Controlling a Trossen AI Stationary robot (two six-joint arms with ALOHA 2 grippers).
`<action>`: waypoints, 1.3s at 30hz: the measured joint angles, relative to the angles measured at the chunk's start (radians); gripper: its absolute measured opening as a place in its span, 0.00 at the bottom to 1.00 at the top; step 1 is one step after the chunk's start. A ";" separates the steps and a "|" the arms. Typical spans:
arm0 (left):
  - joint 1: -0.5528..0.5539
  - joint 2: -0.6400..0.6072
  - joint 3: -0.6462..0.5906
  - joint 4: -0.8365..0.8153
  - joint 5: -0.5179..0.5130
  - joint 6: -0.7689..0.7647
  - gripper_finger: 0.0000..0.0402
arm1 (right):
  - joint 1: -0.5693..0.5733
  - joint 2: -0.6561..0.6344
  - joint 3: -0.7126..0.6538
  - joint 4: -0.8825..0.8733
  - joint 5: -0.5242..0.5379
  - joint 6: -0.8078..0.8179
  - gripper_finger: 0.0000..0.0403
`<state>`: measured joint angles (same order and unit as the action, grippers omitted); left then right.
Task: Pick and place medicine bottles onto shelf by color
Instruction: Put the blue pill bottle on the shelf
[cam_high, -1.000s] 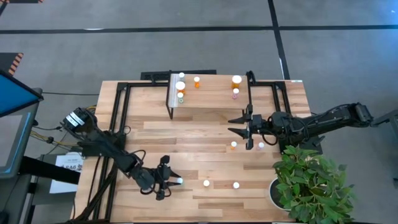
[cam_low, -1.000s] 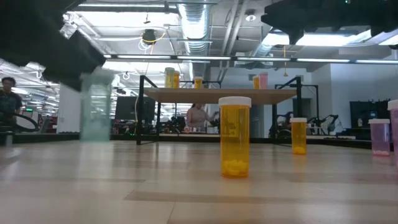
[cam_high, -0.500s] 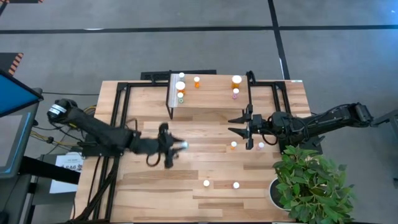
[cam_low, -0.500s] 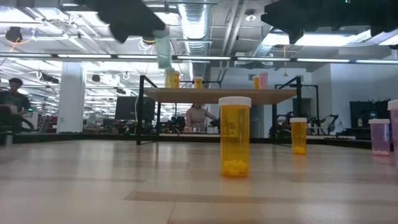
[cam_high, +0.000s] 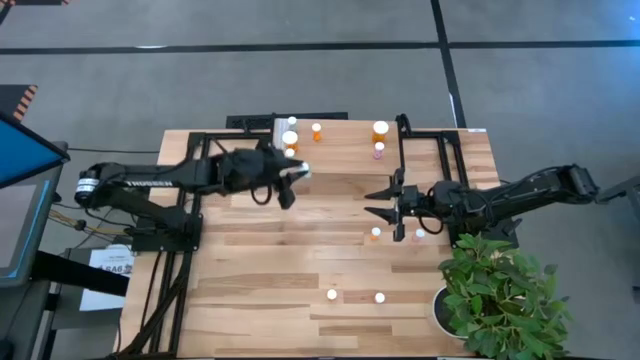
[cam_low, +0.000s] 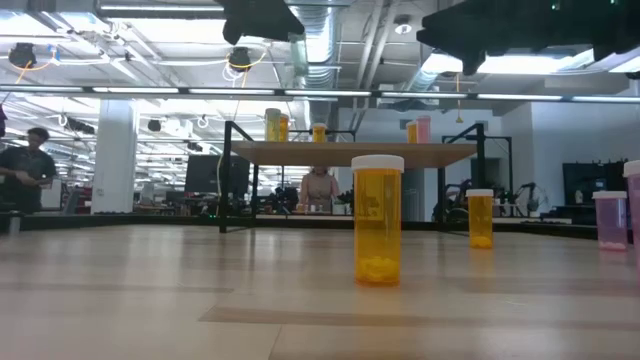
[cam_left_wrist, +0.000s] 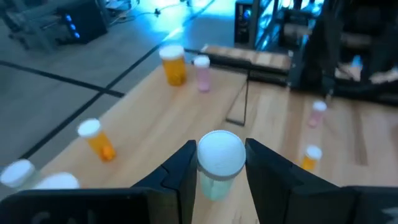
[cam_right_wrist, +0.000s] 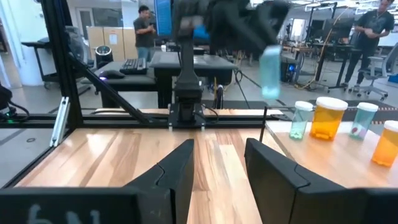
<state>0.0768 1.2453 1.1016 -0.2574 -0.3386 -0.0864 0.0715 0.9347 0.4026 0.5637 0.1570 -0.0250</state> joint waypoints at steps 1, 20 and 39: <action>0.017 0.000 0.008 0.006 0.022 0.000 0.26 | 0.000 0.011 0.000 0.006 0.000 0.000 0.41; 0.150 0.346 0.290 -0.164 -0.046 -0.012 0.26 | 0.000 0.058 0.001 0.093 0.000 -0.010 0.41; 0.295 0.377 0.289 -0.136 0.046 -0.083 0.26 | 0.000 0.058 0.001 0.088 -0.001 -0.013 0.41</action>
<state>0.3714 1.6226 1.3902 -0.3936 -0.2923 -0.1695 0.0715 0.9928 0.4034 0.6519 0.1558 -0.0376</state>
